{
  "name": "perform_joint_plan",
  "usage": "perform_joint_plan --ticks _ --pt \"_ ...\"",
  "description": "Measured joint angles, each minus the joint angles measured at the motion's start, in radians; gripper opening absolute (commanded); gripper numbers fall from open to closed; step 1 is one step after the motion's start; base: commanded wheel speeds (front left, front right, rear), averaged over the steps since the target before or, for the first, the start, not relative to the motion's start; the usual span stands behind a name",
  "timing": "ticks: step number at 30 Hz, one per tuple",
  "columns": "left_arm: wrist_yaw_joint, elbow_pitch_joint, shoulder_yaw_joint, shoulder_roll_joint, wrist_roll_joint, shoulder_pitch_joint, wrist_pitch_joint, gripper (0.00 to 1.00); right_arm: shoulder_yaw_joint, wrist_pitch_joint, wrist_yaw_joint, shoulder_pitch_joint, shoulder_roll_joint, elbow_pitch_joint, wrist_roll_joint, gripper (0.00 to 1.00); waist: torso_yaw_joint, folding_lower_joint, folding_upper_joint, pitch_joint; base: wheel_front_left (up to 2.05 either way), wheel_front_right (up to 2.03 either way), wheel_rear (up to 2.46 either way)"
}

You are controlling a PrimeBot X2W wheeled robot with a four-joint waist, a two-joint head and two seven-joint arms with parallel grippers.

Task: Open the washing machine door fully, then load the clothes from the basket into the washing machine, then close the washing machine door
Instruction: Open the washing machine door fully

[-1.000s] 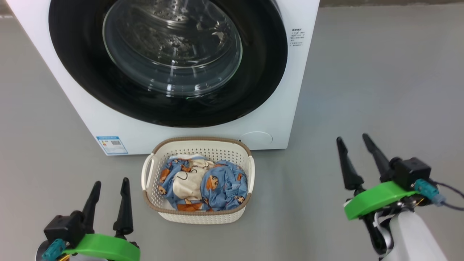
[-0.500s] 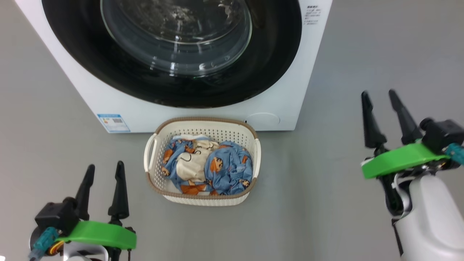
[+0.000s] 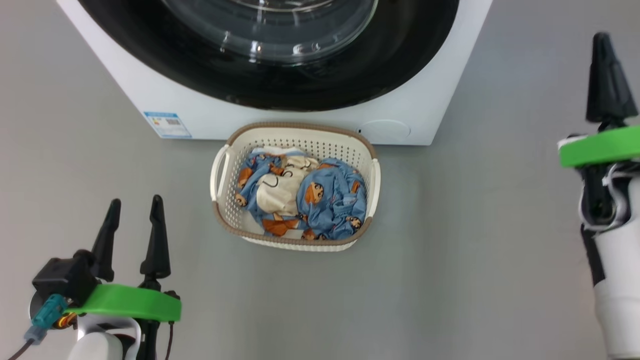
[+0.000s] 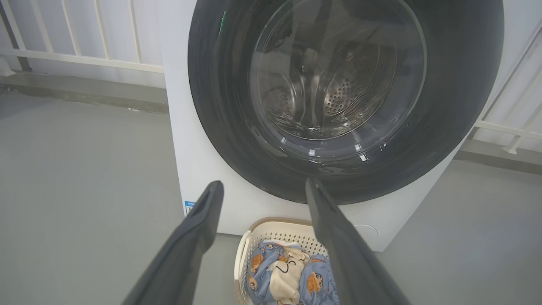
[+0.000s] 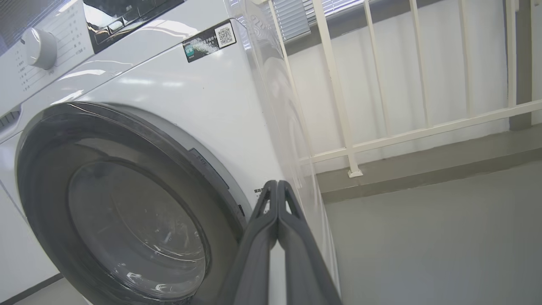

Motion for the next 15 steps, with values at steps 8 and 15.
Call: perform_joint_plan --ticks 8,15 --pt "0.000 -0.010 -0.002 0.005 -0.007 -0.030 0.000 1.00 0.036 0.033 0.000 -0.133 -0.051 0.071 0.165 0.00 0.025 0.0000 0.0000 0.056 0.00 0.00 0.00" --pt "0.000 -0.016 -0.010 0.005 -0.010 -0.057 -0.004 1.00 0.048 0.146 0.000 -0.247 -0.086 0.122 0.441 0.00 0.044 0.0000 0.0000 0.109 0.00 0.00 0.00"
